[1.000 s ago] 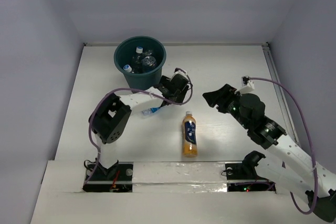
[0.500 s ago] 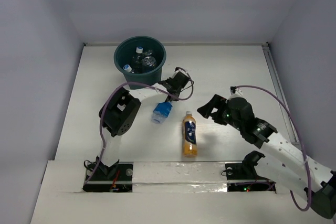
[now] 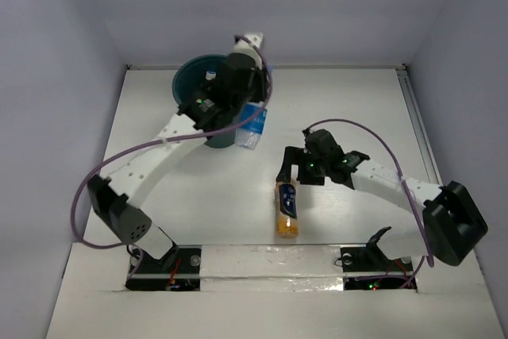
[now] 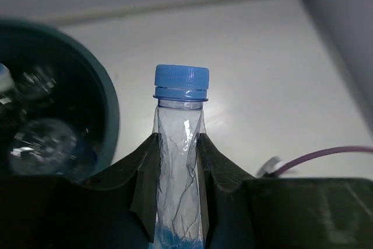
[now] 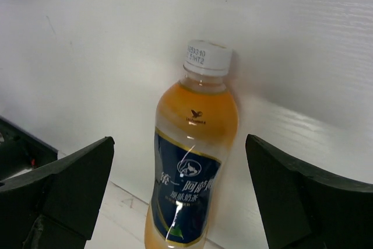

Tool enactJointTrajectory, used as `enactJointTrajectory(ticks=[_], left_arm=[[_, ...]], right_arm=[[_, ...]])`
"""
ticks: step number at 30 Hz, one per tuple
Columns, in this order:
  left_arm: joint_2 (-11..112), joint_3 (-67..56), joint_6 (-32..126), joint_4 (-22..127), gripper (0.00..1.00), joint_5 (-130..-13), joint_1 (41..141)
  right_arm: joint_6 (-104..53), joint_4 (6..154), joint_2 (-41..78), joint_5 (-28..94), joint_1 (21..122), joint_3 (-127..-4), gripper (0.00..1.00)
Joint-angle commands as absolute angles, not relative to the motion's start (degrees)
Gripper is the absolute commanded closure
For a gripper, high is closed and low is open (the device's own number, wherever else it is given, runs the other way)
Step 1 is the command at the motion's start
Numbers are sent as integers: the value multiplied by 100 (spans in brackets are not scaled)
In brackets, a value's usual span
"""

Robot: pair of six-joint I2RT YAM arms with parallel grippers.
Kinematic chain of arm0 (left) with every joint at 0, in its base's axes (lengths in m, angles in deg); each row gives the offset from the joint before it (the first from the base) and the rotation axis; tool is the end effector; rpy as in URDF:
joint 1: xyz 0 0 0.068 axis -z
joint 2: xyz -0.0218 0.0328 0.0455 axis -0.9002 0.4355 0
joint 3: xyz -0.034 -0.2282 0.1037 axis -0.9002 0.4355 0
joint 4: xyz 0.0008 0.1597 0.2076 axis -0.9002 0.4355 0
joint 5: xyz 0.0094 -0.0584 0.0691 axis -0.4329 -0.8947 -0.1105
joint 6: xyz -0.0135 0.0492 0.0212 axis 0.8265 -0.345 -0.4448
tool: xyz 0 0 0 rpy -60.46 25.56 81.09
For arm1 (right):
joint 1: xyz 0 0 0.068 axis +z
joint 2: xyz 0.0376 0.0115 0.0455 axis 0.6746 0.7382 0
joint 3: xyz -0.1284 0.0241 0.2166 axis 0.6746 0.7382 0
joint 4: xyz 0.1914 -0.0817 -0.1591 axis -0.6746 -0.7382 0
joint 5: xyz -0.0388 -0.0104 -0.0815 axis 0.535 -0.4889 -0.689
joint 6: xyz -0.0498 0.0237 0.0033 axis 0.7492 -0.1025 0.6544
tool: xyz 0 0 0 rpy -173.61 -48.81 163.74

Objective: Put the plastic bottles in the bin

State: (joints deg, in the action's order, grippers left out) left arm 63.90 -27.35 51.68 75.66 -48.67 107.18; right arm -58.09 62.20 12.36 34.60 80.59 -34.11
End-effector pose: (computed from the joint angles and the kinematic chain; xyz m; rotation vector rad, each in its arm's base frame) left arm 0.2712 -0.2397 0.4077 0.2601 1.8472 -0.4790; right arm 0.2095 0.1723 0.1893 -0.0498 2.5858 0.7567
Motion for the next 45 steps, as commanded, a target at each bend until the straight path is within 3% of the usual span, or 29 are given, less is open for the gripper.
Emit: enactJointTrajectory(ticks=[1, 7, 9, 12, 17, 18, 19, 22, 27, 30, 31, 34, 37, 45], left_arm=[[5942, -3441, 5285, 7830, 88, -5005, 10260], [6011, -4146, 5276, 7515, 87, -5129, 8775], [6221, -4242, 5407, 7147, 87, -5137, 8250], [6433, -4339, 5487, 6857, 87, -5128, 7896], [7003, -4629, 5250, 6416, 84, -4725, 7754], [7092, -4638, 5250, 6320, 83, -4707, 7754], [7154, -4612, 5241, 6249, 83, -4707, 7754], [7304, -4323, 5276, 5836, 82, -4636, 7754], [7374, -3813, 5207, 5203, 78, -4592, 7754], [7208, -3208, 5197, 5002, 57, -4609, 7754], [7111, -2980, 5215, 4896, 41, -4653, 7754], [6646, -2206, 5355, 4675, 17, -4741, 7754], [6171, -1792, 5495, 4675, 3, -4882, 7754], [4686, -1650, 6162, 5455, 1, -5269, 7754]], right_arm=[[-5331, 6219, 1780, 3706, 8030, -3882, 0], [-5198, 6209, 2503, 3740, 8030, -4086, 3], [-5224, 6288, 2556, 3749, 8030, -4051, 15], [-5216, 6253, 2530, 3767, 8030, -4051, 22], [-5216, 6121, 2451, 3688, 8030, -4060, 38], [-5233, 6121, 2416, 3688, 8030, -4051, 47], [-5277, 6139, 2285, 3679, 8030, -4033, 50], [-5356, 6121, 1775, 3644, 8030, -4165, 56], [-5348, 5761, 1037, 3477, 8030, -5051, 57], [-5365, 5831, 886, 3380, 8030, -5991, 57], [-5409, 5875, 930, 3363, 8030, -6254, 56], [-5470, 6261, 1272, 3336, 8030, -7274, 56], [-5488, 6718, 1825, 3222, 8030, -8223, 56], [-5515, 7957, 3390, 2616, 8030, -10088, 57]])
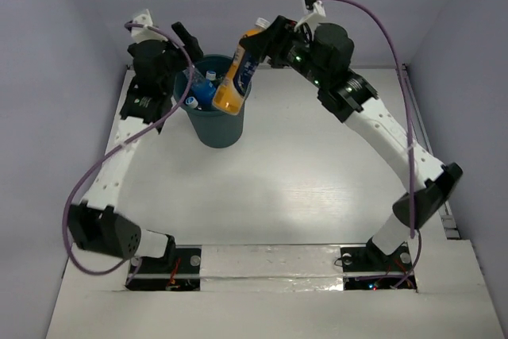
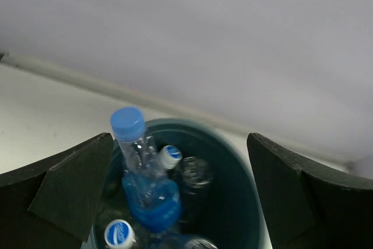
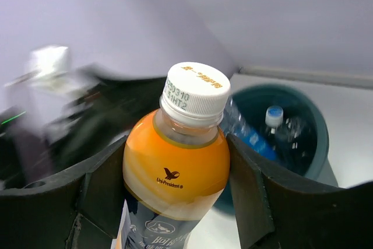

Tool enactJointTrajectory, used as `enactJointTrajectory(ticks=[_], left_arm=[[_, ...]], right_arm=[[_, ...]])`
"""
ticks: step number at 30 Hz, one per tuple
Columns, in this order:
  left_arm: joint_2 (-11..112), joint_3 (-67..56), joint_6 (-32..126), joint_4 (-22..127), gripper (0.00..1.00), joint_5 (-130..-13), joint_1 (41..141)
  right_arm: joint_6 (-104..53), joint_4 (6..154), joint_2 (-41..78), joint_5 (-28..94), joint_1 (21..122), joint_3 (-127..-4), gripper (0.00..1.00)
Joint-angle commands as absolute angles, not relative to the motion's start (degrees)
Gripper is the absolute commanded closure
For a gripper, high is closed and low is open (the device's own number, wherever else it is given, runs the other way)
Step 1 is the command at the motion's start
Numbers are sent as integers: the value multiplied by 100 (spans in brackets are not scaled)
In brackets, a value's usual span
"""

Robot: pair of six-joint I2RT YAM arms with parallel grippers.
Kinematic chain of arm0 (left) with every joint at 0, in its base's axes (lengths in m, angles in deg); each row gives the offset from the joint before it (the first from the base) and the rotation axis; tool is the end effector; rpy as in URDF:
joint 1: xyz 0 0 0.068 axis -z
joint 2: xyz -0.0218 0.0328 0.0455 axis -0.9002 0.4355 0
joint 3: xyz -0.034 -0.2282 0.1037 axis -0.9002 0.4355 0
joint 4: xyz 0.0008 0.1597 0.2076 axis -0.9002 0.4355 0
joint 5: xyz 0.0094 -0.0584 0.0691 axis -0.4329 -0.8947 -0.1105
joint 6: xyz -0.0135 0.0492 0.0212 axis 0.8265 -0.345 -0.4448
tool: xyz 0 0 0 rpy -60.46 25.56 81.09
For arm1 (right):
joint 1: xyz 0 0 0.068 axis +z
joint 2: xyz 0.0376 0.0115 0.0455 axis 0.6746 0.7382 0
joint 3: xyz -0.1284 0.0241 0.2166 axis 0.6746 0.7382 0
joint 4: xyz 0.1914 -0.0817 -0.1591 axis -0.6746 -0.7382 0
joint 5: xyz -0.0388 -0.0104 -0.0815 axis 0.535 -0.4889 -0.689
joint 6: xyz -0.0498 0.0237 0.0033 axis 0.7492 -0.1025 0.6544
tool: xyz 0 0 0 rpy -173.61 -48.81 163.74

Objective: Put the plastic bottles in the bin

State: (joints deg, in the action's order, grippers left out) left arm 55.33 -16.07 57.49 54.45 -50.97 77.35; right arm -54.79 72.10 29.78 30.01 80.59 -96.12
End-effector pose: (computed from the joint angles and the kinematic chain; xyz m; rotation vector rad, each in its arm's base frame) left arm 0.3267 -0.0681 0.4283 -0.2858 1.5075 -0.3183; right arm 0.2865 0.2290 0.4822 -0.0983 1.5840 1.0922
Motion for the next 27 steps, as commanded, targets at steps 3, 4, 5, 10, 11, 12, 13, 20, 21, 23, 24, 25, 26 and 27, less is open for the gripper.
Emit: enactJointTrajectory(ticks=[3, 4, 5, 10, 11, 12, 13, 20, 21, 23, 24, 25, 26, 27], left_arm=[[4115, -1528, 6453, 5947, 1, -5418, 7754], [3983, -1484, 6515, 6063, 1, -5497, 7754], [3764, -1440, 6594, 6203, 1, -5593, 7754], [3077, -860, 6937, 6915, 1, -6095, 7754], [2867, -737, 6903, 7021, 1, -6017, 7754], [2778, -693, 6859, 7248, 1, -5973, 7754], [2690, -657, 6823, 7337, 1, -5920, 7754], [2250, -428, 6709, 7996, 1, -5858, 7754], [2250, -429, 6709, 8032, 1, -5875, 7754], [2259, -446, 6718, 8094, 1, -5893, 7754], [2285, -490, 6718, 8181, 1, -5919, 7754], [2311, -525, 6700, 8225, 1, -5919, 7754], [2372, -604, 6691, 8269, 1, -5919, 7754], [2391, -622, 6691, 8331, 1, -5919, 7754]], right_arm=[[-5471, 8081, 4040, 2168, 8082, -10694, 57], [-5384, 8203, 4215, 2063, 8083, -10869, 57], [-5304, 8196, 4391, 1957, 8083, -11228, 57], [-4989, 7748, 5727, 1570, 8188, -12609, 57], [-4857, 7634, 5877, 1526, 8293, -12785, 57], [-4707, 7616, 6105, 1395, 8363, -12996, 57], [-4445, 7598, 6194, 1350, 8503, -13033, 56], [-3135, 7667, 6161, 709, 8970, -12114, 54], [-3133, 7720, 6081, 682, 9023, -11928, 53], [-2879, 7852, 5906, 551, 9076, -11463, 51], [-2782, 7844, 5879, 350, 9128, -11390, 48], [-2703, 7809, 5861, 304, 9129, -11329, 45], [-2598, 7713, 5843, 312, 9129, -11233, 41], [-2570, 7651, 5843, 321, 9129, -11205, 33]])
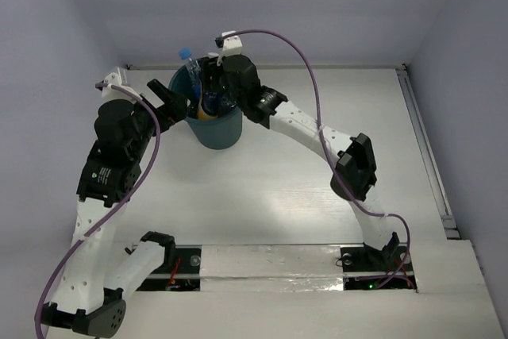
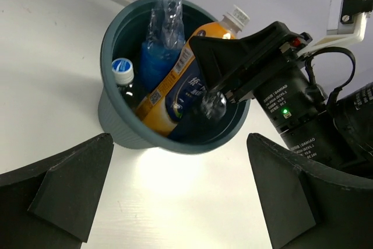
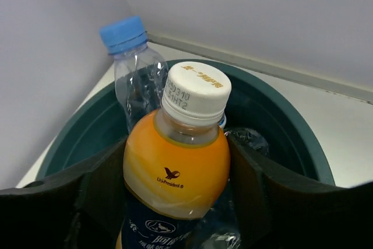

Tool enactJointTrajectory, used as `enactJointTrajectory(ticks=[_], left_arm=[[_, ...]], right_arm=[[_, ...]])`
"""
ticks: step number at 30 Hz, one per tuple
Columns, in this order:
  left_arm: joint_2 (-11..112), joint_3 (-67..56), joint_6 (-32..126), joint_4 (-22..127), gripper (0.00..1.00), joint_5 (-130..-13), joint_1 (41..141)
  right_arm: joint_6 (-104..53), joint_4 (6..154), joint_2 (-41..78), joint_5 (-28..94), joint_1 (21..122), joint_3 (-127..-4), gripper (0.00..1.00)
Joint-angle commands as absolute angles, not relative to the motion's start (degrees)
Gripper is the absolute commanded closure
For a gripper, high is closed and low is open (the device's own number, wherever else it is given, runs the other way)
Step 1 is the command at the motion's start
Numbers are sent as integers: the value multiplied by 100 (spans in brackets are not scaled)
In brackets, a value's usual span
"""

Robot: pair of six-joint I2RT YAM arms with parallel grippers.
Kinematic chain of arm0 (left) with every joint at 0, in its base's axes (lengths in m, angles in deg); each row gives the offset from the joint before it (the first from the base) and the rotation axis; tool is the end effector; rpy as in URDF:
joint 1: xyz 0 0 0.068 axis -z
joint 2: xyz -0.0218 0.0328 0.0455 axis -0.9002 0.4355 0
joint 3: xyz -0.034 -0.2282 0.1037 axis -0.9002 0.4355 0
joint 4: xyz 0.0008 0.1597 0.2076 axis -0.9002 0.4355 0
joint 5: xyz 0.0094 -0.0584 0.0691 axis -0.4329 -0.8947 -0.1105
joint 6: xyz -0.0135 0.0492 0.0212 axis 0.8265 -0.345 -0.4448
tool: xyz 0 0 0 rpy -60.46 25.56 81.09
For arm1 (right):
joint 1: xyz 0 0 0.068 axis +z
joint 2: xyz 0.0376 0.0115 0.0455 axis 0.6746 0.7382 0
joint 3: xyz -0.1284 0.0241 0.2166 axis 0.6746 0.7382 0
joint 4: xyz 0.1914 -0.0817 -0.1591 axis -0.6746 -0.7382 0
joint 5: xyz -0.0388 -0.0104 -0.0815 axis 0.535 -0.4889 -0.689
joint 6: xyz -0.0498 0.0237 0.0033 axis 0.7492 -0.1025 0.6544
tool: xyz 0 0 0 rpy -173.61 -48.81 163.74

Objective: Put the plastic bottles in the bin

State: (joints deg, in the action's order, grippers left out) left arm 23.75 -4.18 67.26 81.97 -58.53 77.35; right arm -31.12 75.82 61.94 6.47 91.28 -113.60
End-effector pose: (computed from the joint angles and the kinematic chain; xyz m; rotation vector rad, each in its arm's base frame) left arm 0.1726 -0.0371 0.4344 -0.3317 1.6542 -0.5168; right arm 0.3476 0.3794 0.3571 -0.2861 1.6740 0.5275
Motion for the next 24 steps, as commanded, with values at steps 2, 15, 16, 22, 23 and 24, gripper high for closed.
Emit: enactJointTrajectory(ticks=[2, 15, 16, 22, 23, 24], left_arm=[[2452, -692, 6683, 8375, 1, -5911, 7754], [2795, -1518, 6735, 8420, 1, -6305, 7754], [2778, -1527, 6770, 8393, 1, -6315, 7754], [2462, -1448, 6928, 8375, 1, -6693, 7754], [2391, -1431, 6937, 8419, 1, -6675, 7754], [2312, -1378, 6929, 8498, 1, -6588, 7754]], right_arm=[[-2605, 7485, 5817, 313, 9129, -11153, 24], [-3035, 6192, 4896, 444, 9068, -12340, 0], [-3106, 6200, 4703, 427, 9067, -12156, 0], [-3781, 6639, 2209, 330, 9006, -9285, 11], [-3870, 6814, 1761, 304, 9006, -8802, 24], [-3941, 6859, 834, 234, 9006, -7909, 62]])
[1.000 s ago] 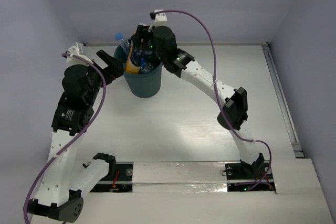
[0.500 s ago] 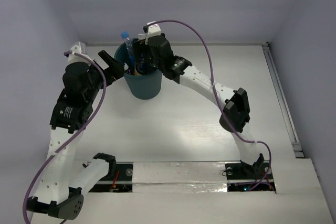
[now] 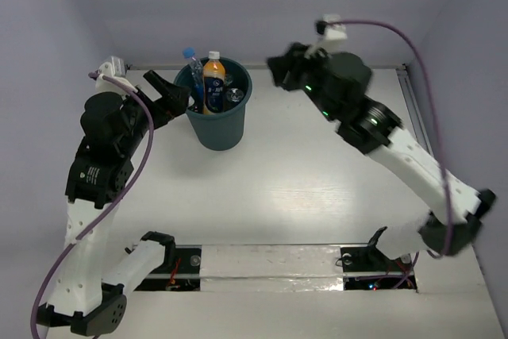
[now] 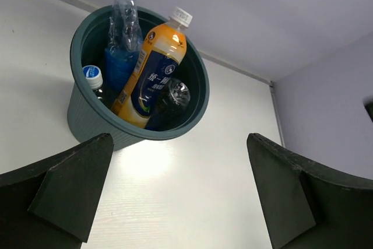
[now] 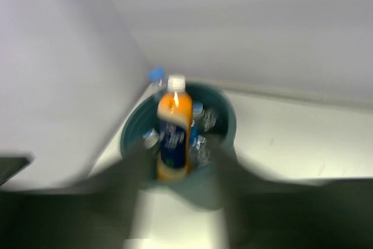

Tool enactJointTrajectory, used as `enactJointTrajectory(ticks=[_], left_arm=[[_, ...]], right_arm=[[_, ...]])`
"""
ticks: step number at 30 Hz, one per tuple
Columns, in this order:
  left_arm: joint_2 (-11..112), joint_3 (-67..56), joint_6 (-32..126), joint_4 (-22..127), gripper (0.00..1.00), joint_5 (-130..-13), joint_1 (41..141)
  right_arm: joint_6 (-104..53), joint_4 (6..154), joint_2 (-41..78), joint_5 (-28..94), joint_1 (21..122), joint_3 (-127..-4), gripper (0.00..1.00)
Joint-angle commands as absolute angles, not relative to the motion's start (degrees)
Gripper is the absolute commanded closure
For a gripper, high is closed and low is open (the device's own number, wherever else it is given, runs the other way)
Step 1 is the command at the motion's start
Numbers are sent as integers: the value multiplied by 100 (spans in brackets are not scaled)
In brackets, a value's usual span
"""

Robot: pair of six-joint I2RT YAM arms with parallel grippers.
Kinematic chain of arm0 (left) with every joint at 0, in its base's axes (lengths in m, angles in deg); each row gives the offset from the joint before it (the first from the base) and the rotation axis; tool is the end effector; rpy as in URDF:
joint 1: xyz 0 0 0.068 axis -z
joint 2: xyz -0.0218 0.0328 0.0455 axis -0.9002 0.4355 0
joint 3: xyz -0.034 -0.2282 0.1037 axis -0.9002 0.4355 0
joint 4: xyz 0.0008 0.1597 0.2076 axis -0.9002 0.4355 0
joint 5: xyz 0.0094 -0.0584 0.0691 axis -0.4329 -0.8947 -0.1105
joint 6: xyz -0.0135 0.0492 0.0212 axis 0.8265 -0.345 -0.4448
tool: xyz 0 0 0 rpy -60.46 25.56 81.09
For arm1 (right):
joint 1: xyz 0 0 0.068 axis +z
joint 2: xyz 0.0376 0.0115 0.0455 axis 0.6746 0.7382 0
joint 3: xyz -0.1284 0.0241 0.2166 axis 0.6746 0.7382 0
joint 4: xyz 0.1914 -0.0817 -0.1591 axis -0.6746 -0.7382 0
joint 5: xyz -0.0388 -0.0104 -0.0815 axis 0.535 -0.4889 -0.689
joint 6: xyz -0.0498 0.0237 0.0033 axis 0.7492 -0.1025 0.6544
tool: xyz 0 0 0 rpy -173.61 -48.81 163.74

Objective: Put the plastic bottles in the bin

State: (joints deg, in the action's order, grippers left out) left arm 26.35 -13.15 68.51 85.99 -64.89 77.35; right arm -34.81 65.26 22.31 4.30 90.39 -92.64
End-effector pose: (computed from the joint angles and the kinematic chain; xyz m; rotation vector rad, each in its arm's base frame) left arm 0.1632 -0.0391 0.4679 -0.2603 1.6376 -0.6334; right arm 0.2272 0.2319 0.4913 -0.1370 1.5626 0.6022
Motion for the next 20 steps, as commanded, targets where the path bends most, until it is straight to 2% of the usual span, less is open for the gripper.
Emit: enactJointTrajectory(ticks=[1, 3, 4, 8, 10, 11, 12, 13, 15, 20], left_arm=[[2233, -1343, 6929, 8550, 1, -6535, 7754], [1952, -1238, 6911, 8673, 1, -6403, 7754], [1864, -1185, 6902, 8718, 1, -6394, 7754], [1355, -869, 6946, 8963, 1, -6113, 7754], [1222, -693, 6946, 9139, 1, -6051, 7754], [1091, -657, 6955, 9192, 1, -6034, 7754], [1038, -544, 6955, 9227, 1, -6051, 7754], [994, -517, 6955, 9236, 1, -6060, 7754], [941, -473, 6972, 9237, 1, -6095, 7754], [1037, -420, 6990, 9070, 1, -6306, 7754]], right_arm=[[-4028, 6886, 364, 146, 9006, -7509, 78], [-4283, 6615, -507, -195, 9006, -6875, 100], [-4388, 6422, -1225, -336, 9006, -6411, 100], [-5195, 5089, -2432, -1013, 9006, -5644, 100], [-5643, 4778, -2795, -1521, 9006, -5371, 94], [-5777, 4672, -3075, -1603, 9006, -5169, 88], [-5839, 4584, -3182, -1630, 9006, -5089, 61], [-5901, 4574, -3261, -1543, 9006, -5036, 45], [-5945, 4583, -3306, -1428, 9006, -5044, 19], [-5586, 4557, -3008, -1375, 9006, -5526, 5]])
